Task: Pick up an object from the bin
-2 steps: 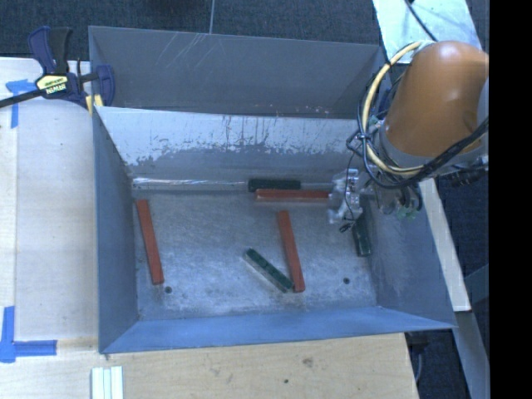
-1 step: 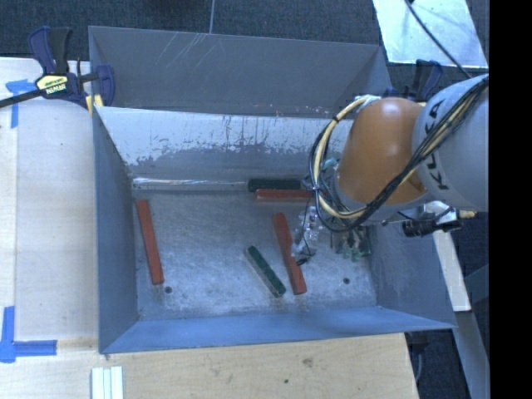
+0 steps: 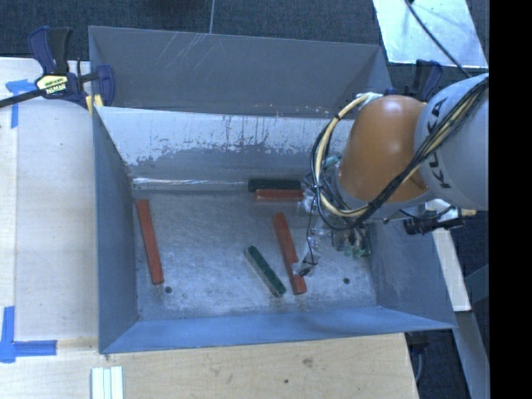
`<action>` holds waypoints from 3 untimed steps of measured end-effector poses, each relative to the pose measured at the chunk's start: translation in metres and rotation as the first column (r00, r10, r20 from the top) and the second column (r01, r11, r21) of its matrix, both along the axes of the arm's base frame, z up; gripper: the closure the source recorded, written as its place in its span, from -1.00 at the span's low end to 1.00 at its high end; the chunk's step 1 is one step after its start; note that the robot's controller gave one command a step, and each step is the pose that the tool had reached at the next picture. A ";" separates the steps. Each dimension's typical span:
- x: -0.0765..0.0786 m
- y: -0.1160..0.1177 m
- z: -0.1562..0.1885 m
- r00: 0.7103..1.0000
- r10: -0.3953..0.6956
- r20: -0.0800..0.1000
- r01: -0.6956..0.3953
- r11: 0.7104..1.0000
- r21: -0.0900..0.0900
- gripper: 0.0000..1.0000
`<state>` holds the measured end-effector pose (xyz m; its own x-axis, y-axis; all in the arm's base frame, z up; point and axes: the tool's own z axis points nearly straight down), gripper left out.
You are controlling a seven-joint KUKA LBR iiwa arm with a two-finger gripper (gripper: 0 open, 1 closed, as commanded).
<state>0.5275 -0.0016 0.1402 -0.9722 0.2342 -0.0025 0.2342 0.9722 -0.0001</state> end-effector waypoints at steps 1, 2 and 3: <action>-0.031 0.024 -0.065 0.990 0.138 0.000 -0.138 0.990 0.001 -1.00; -0.030 0.023 -0.064 0.991 0.137 0.002 -0.137 0.991 0.000 1.00; -0.031 0.023 -0.064 0.991 0.137 0.000 -0.137 0.991 0.000 -1.00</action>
Offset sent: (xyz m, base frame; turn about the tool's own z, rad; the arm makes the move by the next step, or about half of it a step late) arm -0.0314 0.0237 -0.0641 -0.1373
